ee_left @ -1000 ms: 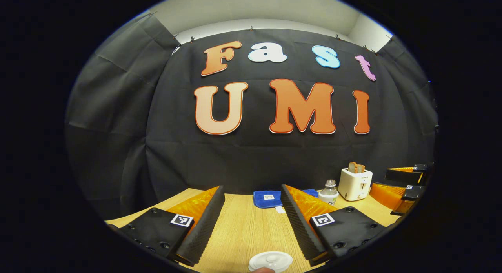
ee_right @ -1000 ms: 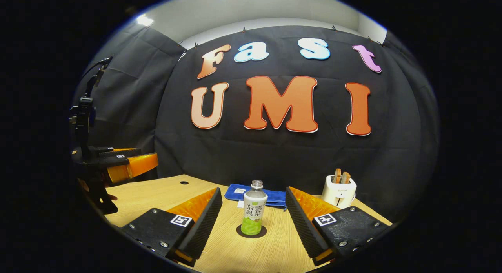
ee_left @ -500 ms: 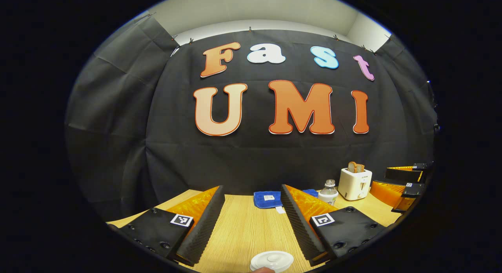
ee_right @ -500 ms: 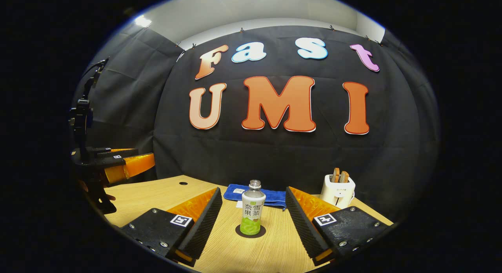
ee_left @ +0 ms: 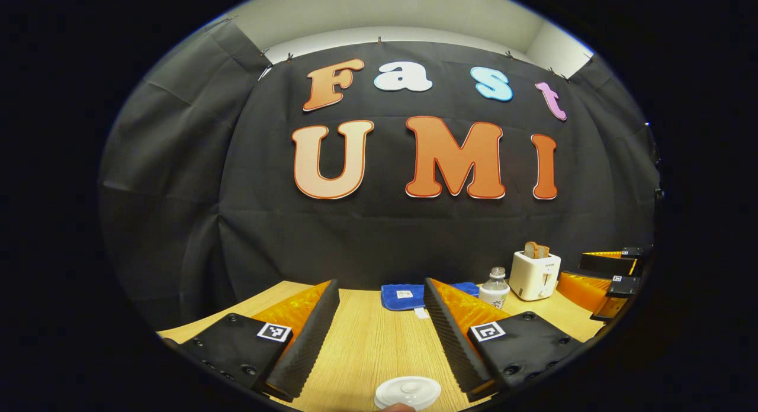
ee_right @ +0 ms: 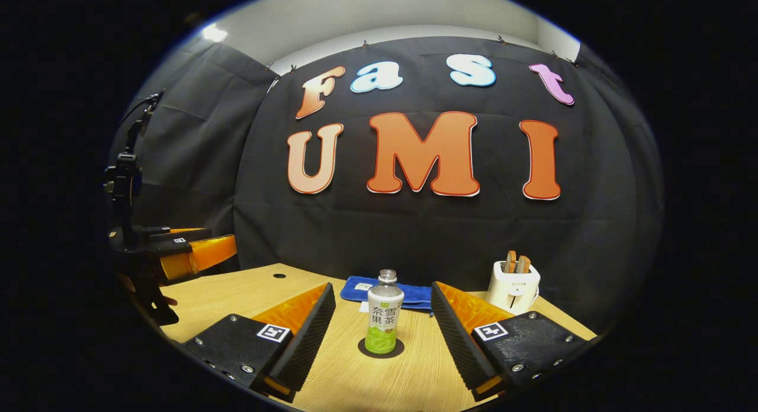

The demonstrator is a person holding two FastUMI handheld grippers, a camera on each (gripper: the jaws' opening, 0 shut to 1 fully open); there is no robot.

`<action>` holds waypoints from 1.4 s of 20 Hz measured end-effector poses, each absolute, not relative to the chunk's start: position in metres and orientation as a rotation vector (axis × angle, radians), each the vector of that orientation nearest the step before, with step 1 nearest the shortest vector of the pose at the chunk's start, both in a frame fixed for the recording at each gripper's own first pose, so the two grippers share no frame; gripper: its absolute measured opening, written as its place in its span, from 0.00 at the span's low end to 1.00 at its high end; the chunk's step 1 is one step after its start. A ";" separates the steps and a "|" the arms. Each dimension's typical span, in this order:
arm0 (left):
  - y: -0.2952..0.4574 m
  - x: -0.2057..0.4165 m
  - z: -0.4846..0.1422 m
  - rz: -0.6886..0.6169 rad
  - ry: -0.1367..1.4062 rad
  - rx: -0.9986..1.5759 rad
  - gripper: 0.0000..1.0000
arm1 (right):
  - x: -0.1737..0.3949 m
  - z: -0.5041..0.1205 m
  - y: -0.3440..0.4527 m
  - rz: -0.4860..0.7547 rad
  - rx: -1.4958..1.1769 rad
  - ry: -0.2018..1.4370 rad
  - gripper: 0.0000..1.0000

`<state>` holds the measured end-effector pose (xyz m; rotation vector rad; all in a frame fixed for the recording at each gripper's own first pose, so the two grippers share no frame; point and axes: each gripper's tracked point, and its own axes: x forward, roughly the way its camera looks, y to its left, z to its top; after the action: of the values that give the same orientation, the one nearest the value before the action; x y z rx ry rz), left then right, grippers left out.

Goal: Open the teacup lid with one hand, grasp the water bottle and pour water into the teacup with the other hand; after pouring, place the water bottle on the coaster and then close the teacup lid.

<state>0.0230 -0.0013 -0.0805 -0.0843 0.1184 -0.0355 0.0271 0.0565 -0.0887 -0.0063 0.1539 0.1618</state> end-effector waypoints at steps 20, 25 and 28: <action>0.004 0.016 -0.074 -0.025 0.101 -0.069 0.92 | 0.027 -0.077 0.061 0.166 -0.002 0.124 0.97; 0.005 0.011 -0.078 -0.020 0.107 -0.072 0.94 | 0.025 -0.078 0.062 0.165 -0.007 0.124 0.97; 0.007 0.010 -0.077 -0.017 0.105 -0.068 0.92 | 0.024 -0.077 0.064 0.167 -0.006 0.123 0.97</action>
<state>0.0097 0.0072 -0.0772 -0.0679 0.1047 -0.0170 0.0236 0.0635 -0.0772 -0.0064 0.1232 0.1672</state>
